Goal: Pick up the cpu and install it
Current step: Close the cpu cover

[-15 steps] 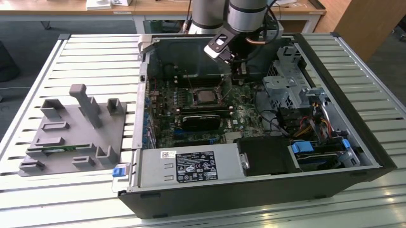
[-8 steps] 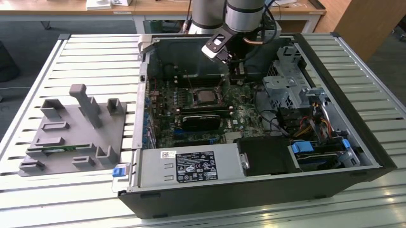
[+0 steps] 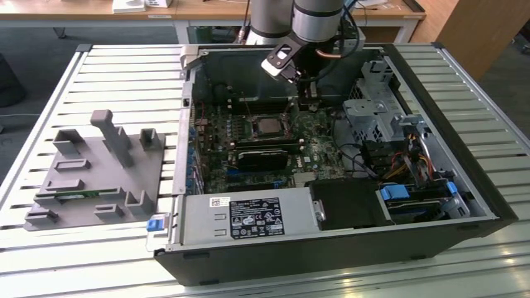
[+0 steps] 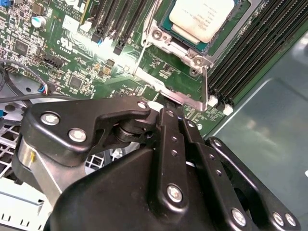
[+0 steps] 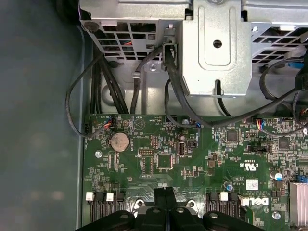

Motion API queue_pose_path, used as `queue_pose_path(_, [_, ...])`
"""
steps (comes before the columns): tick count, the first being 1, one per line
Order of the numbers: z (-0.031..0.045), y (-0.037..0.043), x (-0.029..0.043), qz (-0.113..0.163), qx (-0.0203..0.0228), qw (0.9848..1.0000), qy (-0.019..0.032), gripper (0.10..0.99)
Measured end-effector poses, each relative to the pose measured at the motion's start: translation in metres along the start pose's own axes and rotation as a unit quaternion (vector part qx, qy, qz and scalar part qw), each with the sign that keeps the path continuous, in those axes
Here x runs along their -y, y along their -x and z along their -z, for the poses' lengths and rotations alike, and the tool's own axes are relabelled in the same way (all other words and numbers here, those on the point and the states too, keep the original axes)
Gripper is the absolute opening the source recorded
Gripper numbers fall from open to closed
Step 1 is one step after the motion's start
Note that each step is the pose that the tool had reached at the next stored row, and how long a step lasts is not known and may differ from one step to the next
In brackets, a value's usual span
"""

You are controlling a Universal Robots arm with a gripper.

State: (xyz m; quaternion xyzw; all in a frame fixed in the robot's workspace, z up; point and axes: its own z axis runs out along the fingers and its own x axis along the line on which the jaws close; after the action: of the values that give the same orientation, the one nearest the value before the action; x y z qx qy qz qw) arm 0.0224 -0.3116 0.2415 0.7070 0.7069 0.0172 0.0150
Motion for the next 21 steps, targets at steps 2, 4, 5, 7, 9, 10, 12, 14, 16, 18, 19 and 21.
queue_pose_path(2, [0.0000, 0.0000, 0.0009, 0.000, 0.0000, 1.0000, 0.0000, 0.106])
queue_pose_path(4, [0.0001, 0.0000, 0.0028, 0.000, 0.0000, 1.0000, 0.0000, 0.106])
queue_pose_path(5, [0.0002, 0.0000, 0.0041, 0.000, 0.0000, 1.0000, 0.0000, 0.106])
queue_pose_path(7, [0.0003, 0.0000, 0.0068, 0.000, 0.0000, 1.0000, 0.0000, 0.106])
queue_pose_path(9, [0.0004, 0.0000, 0.0091, 0.000, 0.0000, 1.0000, 0.0000, 0.106])
queue_pose_path(10, [0.0004, 0.0000, 0.0099, 0.000, 0.0000, 1.0000, 0.0000, 0.106])
queue_pose_path(12, [0.0005, 0.0000, 0.0110, 0.000, 0.0000, 1.0000, 0.0000, 0.106])
queue_pose_path(14, [0.0004, 0.0000, 0.0118, 0.000, 0.0000, 1.0000, 0.0000, 0.106])
queue_pose_path(16, [0.0004, 0.0000, 0.0126, 0.000, 0.0001, 1.0000, 0.0000, 0.106])
queue_pose_path(18, [0.0003, 0.0000, 0.0131, 0.000, 0.0000, 1.0000, 0.0000, 0.106])
queue_pose_path(19, [0.0002, 0.0000, 0.0133, 0.000, 0.0000, 1.0000, 0.0000, 0.106])
queue_pose_path(21, [0.0001, 0.0000, 0.0137, 0.000, 0.0000, 1.0000, 0.0000, 0.106])
